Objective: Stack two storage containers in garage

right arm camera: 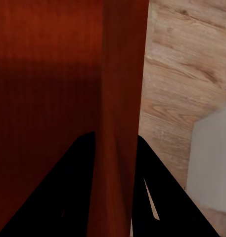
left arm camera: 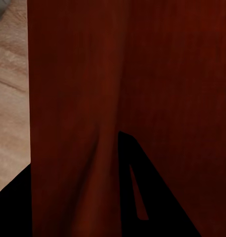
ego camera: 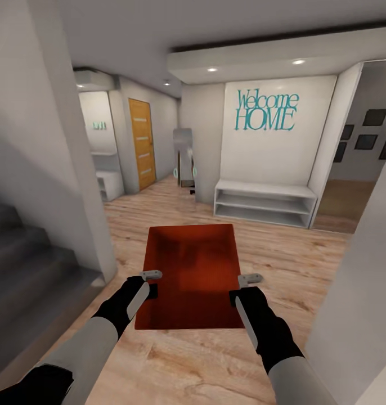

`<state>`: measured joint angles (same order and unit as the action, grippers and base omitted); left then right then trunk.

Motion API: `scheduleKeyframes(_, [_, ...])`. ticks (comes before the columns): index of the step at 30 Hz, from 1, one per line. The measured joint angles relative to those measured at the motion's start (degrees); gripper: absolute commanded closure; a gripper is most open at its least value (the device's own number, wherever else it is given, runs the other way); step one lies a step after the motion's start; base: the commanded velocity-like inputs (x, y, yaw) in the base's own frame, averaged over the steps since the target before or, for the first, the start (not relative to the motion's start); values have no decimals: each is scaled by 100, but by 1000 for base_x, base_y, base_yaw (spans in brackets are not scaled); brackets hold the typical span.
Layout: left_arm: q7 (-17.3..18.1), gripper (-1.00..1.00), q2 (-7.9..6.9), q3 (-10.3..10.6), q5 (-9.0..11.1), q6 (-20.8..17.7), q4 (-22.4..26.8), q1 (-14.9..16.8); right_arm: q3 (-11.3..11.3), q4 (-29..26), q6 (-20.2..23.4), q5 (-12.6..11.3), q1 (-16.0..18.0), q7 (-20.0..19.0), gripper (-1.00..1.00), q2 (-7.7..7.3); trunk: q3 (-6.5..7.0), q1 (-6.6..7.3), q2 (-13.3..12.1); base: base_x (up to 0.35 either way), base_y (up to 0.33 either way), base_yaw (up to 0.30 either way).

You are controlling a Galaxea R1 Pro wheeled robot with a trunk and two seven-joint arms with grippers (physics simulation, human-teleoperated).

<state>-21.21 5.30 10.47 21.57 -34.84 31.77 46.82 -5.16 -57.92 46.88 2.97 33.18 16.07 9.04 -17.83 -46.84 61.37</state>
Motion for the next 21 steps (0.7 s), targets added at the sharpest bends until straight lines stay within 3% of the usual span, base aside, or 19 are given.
scheduleKeyframes(21, [0,100,5,-2,-3,6,-7,0,5,0,2,12,0,-12,100,-2,0,0,0,339,0,2])
